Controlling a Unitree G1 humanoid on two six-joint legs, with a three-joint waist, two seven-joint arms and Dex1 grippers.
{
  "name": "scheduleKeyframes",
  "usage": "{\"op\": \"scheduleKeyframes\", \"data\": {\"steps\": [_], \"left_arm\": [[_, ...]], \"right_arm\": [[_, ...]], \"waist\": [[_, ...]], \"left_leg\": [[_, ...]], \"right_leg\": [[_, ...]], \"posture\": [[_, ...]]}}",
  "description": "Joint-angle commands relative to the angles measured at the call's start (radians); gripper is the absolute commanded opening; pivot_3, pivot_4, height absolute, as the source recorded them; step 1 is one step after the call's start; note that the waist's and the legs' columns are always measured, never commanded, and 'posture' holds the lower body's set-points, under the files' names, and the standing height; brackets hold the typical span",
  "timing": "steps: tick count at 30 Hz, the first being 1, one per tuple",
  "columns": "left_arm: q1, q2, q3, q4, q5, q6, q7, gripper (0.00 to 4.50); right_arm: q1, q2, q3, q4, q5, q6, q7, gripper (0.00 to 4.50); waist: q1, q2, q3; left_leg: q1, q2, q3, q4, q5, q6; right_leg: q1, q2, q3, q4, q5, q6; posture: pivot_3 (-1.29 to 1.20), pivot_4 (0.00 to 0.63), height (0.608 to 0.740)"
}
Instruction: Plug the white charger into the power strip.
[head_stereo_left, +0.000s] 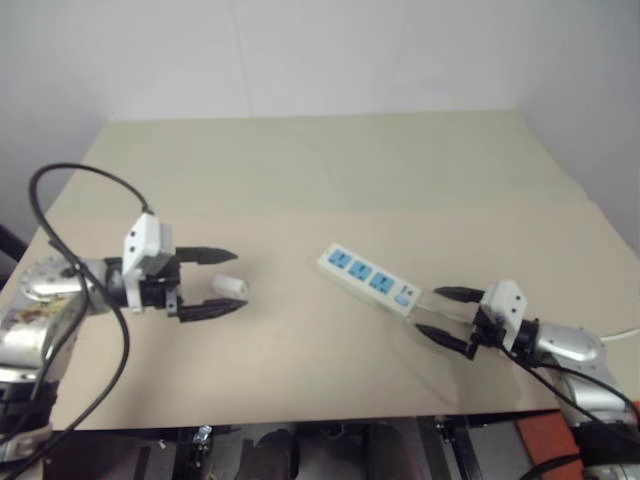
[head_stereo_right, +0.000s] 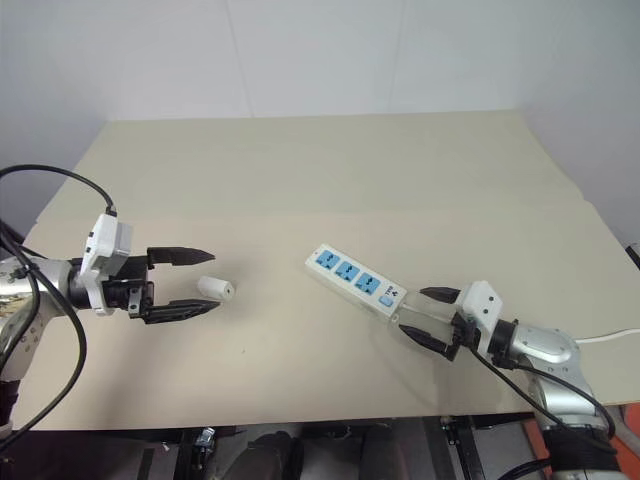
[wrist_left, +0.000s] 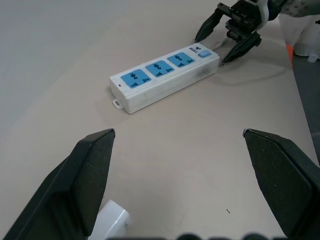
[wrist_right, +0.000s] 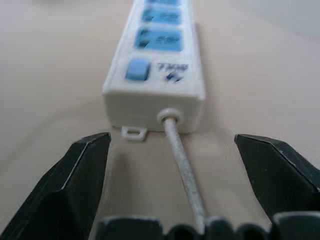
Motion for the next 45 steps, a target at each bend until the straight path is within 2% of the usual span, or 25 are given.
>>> {"op": "scheduleKeyframes", "data": {"steps": [1,6,12,34,39,45], "left_arm": [[-0.069,-0.024,-0.036,-0.016,-0.003,-0.005,0.004,4.50],[-0.147,-0.067,-0.129,0.027,0.059,-0.027,0.006,4.50],[-0.192,-0.127,-0.164,0.057,0.072,-0.029,0.009,4.50],[-0.200,-0.127,-0.171,0.040,0.078,-0.012,0.005,4.50],[-0.187,-0.124,-0.166,0.035,0.081,-0.015,0.010,4.50],[-0.189,-0.121,-0.163,0.031,0.078,-0.018,0.011,4.50]], "right_arm": [[0.002,0.054,-0.024,-0.056,0.039,0.018,-0.062,4.45],[-0.029,0.123,0.019,-0.035,0.020,0.026,-0.095,4.45],[-0.057,0.158,0.042,-0.009,0.005,-0.002,-0.101,4.45],[-0.125,0.235,0.118,0.055,-0.060,-0.030,-0.122,4.45],[-0.111,0.225,0.115,0.049,-0.047,-0.041,-0.098,3.43],[-0.090,0.201,0.117,0.031,-0.054,-0.094,-0.065,3.44]], "waist": [[0.000,-0.001,0.000],[-0.004,-0.001,-0.001],[-0.005,-0.001,-0.001],[-0.006,-0.001,-0.001],[-0.007,-0.001,-0.001],[-0.006,-0.001,-0.001]], "left_leg": [[0.000,0.000,0.000,0.000,0.000,0.000],[0.001,-0.001,0.000,0.000,0.000,0.000],[0.000,-0.001,0.000,0.000,0.001,-0.001],[0.000,-0.001,0.000,0.000,0.003,-0.004],[0.000,-0.001,0.000,0.000,0.003,-0.004],[0.000,-0.001,0.000,0.000,0.003,-0.004]], "right_leg": [[0.000,0.000,0.000,0.000,0.000,0.000],[0.000,0.000,0.000,0.002,0.000,0.000],[0.000,0.000,0.000,0.002,0.000,0.000],[0.000,0.000,0.000,0.001,0.000,0.000],[0.000,0.001,0.000,0.001,0.000,0.000],[0.000,0.001,0.000,0.001,0.000,0.000]], "posture": [[0.00,0.150,0.740],[0.00,0.150,0.740],[0.00,0.150,0.740],[0.00,0.150,0.740],[0.00,0.150,0.740],[0.00,0.150,0.740]]}}
